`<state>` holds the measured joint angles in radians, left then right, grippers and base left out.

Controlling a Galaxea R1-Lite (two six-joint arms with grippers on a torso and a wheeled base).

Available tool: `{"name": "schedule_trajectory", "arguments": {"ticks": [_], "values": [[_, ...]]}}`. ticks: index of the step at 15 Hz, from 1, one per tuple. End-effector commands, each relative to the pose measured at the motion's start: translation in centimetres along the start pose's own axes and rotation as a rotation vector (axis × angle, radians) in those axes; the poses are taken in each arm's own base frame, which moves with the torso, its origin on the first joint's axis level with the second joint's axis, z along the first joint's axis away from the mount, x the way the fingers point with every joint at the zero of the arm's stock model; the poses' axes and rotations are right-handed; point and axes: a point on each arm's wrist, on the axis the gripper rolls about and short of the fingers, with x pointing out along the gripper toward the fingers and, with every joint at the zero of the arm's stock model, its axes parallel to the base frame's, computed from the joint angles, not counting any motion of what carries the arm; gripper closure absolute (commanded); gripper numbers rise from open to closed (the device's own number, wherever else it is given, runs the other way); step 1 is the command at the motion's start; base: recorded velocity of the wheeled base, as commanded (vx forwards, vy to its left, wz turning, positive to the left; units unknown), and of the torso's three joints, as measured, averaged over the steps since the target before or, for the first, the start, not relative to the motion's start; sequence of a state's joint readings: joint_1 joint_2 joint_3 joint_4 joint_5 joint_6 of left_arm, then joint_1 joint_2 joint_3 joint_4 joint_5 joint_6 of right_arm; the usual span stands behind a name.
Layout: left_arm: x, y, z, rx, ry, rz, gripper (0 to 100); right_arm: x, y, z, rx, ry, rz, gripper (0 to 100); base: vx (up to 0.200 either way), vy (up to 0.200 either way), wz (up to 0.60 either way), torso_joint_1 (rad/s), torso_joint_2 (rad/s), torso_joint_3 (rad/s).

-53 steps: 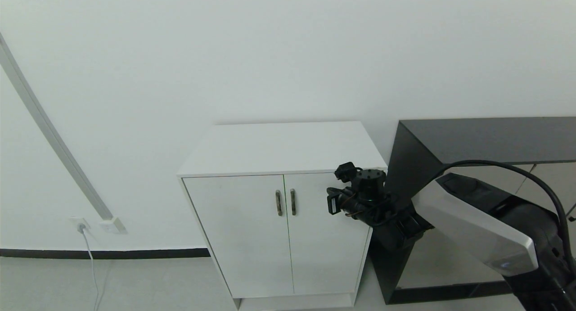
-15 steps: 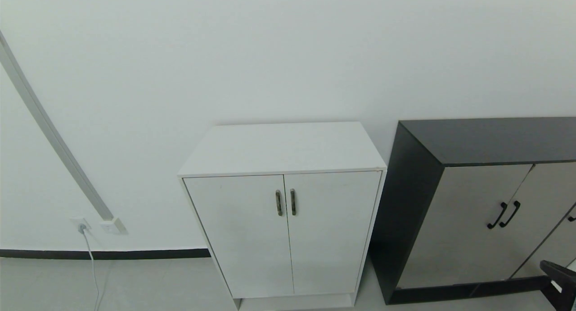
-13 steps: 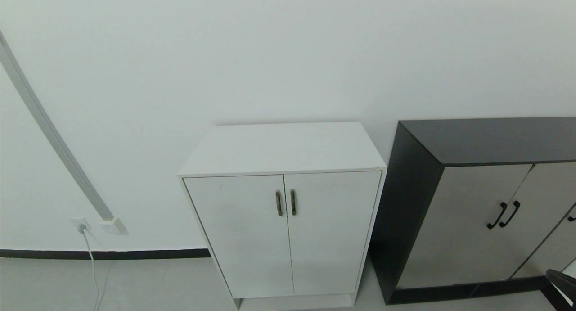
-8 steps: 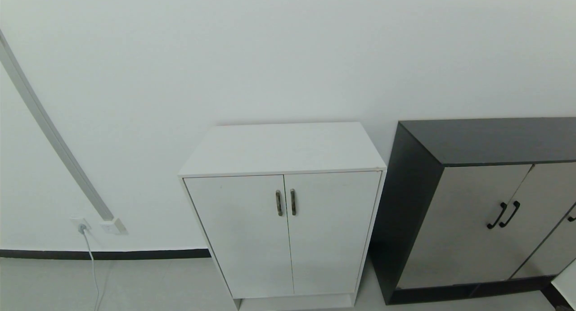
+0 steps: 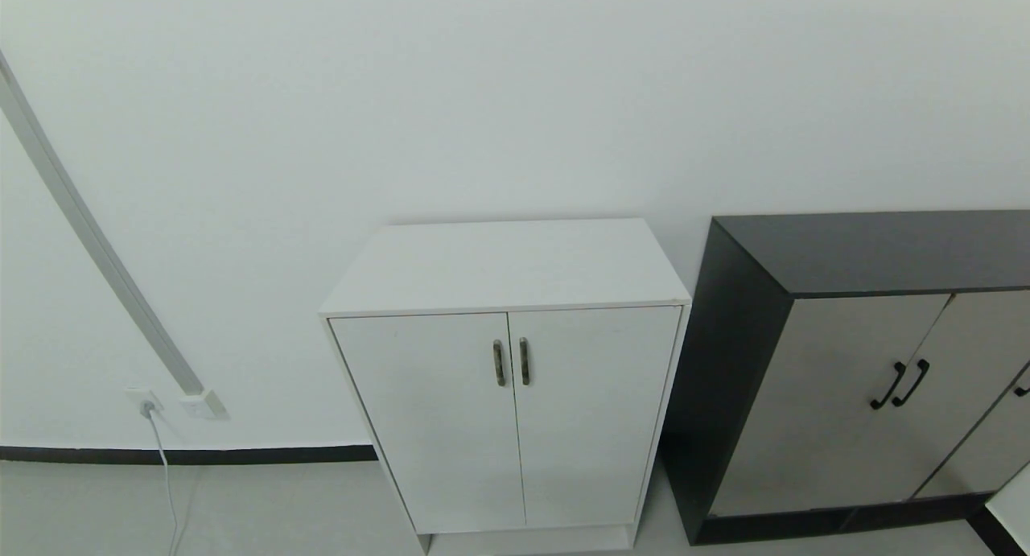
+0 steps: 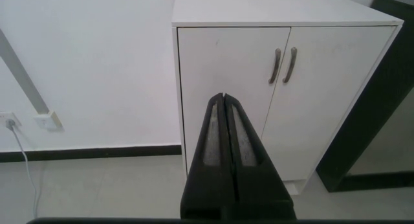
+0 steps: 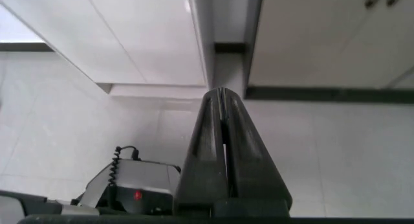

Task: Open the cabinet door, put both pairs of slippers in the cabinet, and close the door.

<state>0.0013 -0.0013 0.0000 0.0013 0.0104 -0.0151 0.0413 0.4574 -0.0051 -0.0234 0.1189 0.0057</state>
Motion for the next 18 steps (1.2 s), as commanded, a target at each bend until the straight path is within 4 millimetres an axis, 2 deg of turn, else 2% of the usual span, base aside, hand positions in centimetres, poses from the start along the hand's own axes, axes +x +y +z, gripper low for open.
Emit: {"name": "schedule_trajectory", "arguments": {"ticks": [1,7,11,15,18], "values": [[0.0,0.0,0.0,0.000,0.002,0.001,100,-0.3,0.0,0.0,-0.007,-0.037,0.003,100,0.000,0.000,0.00,0.000,0.00,0.000],[0.0,0.0,0.0,-0.002,0.002,0.002,100,-1.4,0.1,-0.4,-0.036,-0.134,0.011,100,0.000,0.000,0.00,0.000,0.00,0.000],[0.0,0.0,0.0,-0.002,0.001,0.004,100,-1.3,0.0,-0.9,-0.049,-0.138,-0.021,100,0.000,0.000,0.00,0.000,0.00,0.000],[0.0,0.0,0.0,-0.003,0.001,0.004,100,-1.5,0.0,-1.1,-0.026,-0.180,-0.096,100,0.000,0.000,0.00,0.000,0.00,0.000],[0.0,0.0,0.0,-0.002,0.001,0.004,100,-2.2,0.2,-1.4,-0.025,-0.276,-0.132,100,0.000,0.000,0.00,0.000,0.00,0.000]]}}
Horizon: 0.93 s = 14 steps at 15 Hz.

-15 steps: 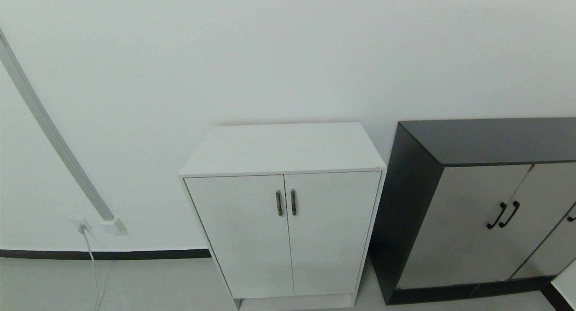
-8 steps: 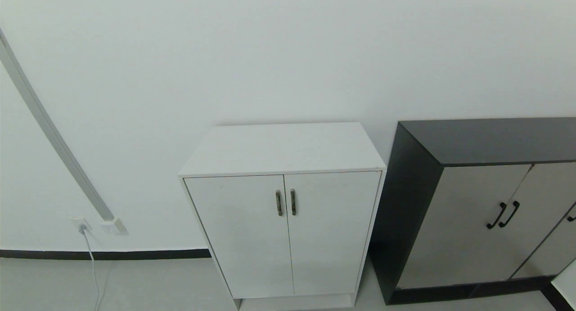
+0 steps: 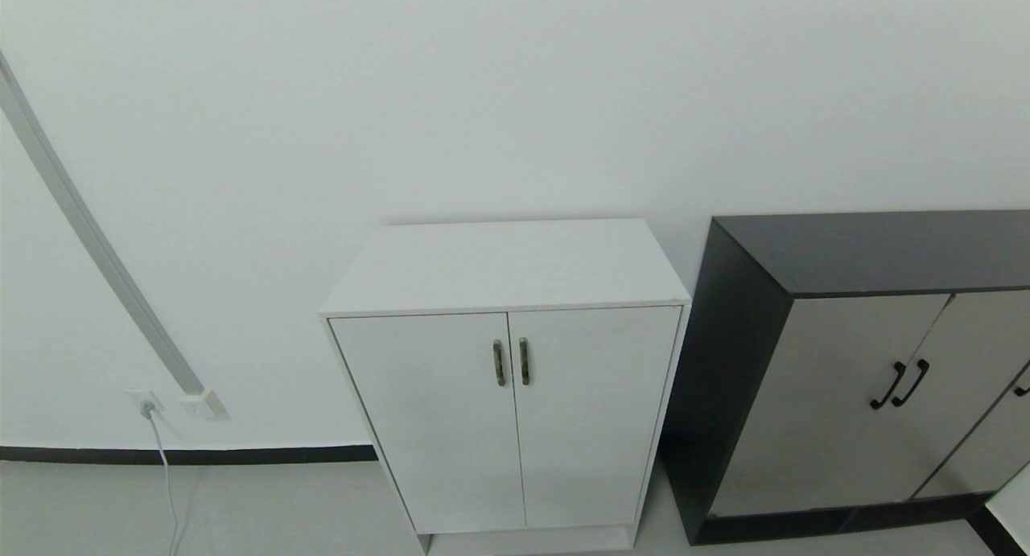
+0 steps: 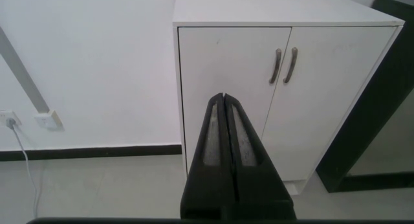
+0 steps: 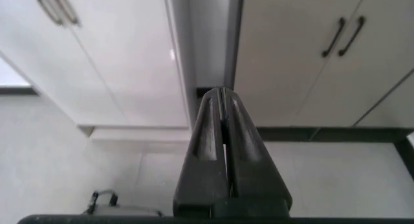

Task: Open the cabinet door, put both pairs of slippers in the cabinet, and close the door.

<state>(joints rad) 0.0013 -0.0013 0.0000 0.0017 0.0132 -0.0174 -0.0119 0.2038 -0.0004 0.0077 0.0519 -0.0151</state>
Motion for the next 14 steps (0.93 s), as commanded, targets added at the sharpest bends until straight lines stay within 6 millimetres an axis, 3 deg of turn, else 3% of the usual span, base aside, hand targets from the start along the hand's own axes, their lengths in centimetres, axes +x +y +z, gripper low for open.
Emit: {"name": "schedule_trajectory", "arguments": {"ticks": [1,5,14], "values": [[0.01,0.00,0.00,-0.001,0.001,0.001,100,-0.76,0.07,-0.25,-0.003,-0.103,-0.015,100,0.000,0.000,0.00,0.000,0.00,0.000],[0.01,0.00,0.00,-0.001,0.001,0.001,100,-1.44,0.07,-0.60,-0.006,-0.203,-0.001,100,0.000,0.000,0.00,0.000,0.00,0.000],[0.01,0.00,0.00,0.001,0.001,0.001,100,-1.49,-0.20,-0.48,0.099,-0.221,-0.107,100,0.000,0.000,0.00,0.000,0.00,0.000]]}}
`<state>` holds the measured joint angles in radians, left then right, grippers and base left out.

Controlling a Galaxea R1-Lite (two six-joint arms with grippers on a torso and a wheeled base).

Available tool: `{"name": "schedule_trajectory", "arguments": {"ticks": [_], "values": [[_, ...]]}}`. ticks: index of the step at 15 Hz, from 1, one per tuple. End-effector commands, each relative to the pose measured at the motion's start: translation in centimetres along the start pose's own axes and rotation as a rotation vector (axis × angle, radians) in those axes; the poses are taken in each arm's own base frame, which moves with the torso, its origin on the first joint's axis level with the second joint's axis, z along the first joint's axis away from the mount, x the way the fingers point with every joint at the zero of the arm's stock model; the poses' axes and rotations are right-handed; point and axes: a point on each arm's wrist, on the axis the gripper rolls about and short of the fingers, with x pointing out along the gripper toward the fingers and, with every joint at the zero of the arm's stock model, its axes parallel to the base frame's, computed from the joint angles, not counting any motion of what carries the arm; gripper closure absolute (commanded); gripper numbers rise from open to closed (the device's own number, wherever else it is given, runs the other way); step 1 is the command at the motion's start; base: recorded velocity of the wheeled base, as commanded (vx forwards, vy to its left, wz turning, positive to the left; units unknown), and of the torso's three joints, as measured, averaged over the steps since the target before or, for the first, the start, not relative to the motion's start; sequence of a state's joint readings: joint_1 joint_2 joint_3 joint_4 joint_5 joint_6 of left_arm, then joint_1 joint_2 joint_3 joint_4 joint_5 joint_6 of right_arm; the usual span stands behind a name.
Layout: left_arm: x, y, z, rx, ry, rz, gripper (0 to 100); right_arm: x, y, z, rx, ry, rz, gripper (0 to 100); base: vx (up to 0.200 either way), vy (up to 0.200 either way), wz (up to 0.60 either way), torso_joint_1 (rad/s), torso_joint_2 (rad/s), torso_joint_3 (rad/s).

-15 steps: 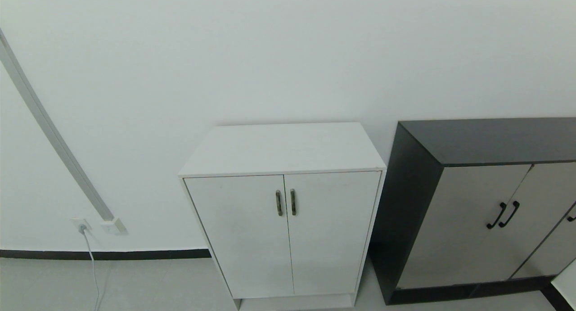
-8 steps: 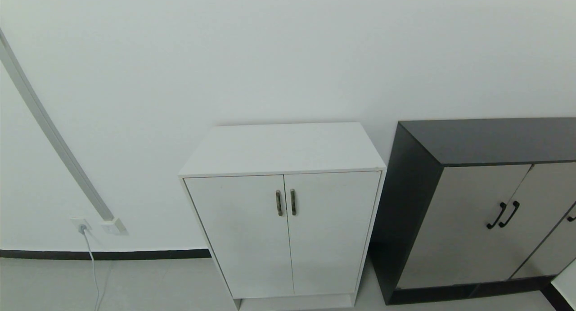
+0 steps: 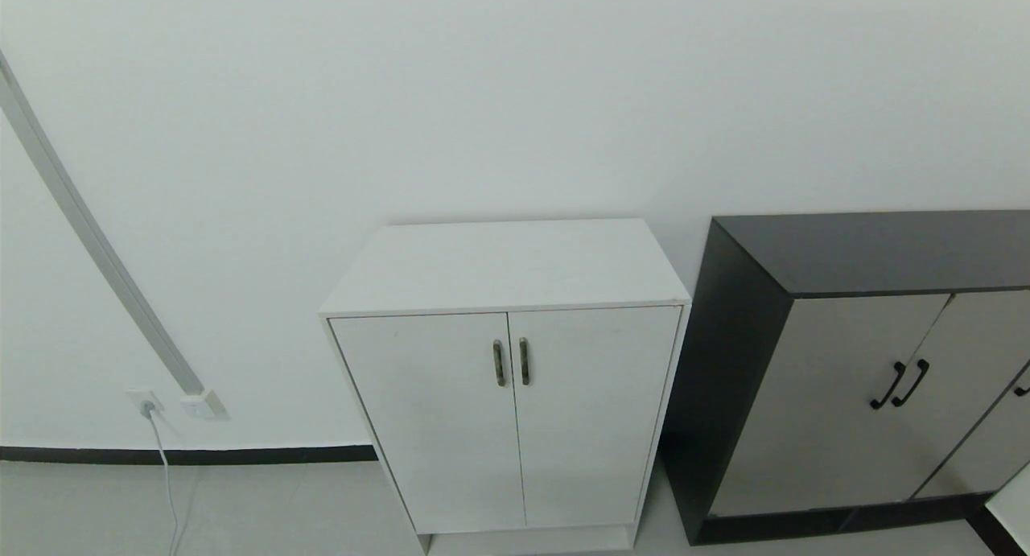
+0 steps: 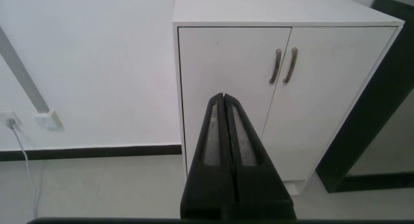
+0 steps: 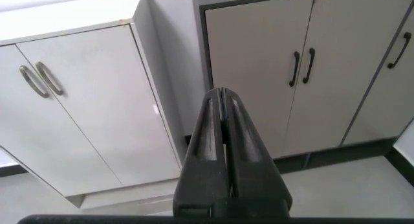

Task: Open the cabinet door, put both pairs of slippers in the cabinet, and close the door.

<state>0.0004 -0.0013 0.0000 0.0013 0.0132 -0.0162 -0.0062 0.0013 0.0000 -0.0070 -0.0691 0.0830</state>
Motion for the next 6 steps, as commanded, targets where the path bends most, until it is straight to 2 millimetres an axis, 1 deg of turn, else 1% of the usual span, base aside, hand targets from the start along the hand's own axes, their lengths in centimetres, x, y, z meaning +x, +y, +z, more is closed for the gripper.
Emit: {"name": "schedule_trajectory", "arguments": {"ticks": [1,6], "values": [[0.01,0.00,0.00,0.002,0.002,0.000,100,0.00,0.00,-0.01,0.000,0.001,0.000,100,0.000,0.000,0.00,0.000,0.00,0.000],[0.01,0.00,0.00,0.004,0.002,0.000,100,0.00,0.00,-0.02,-0.006,0.003,0.001,100,0.000,0.000,0.00,0.000,0.00,0.000]]}}
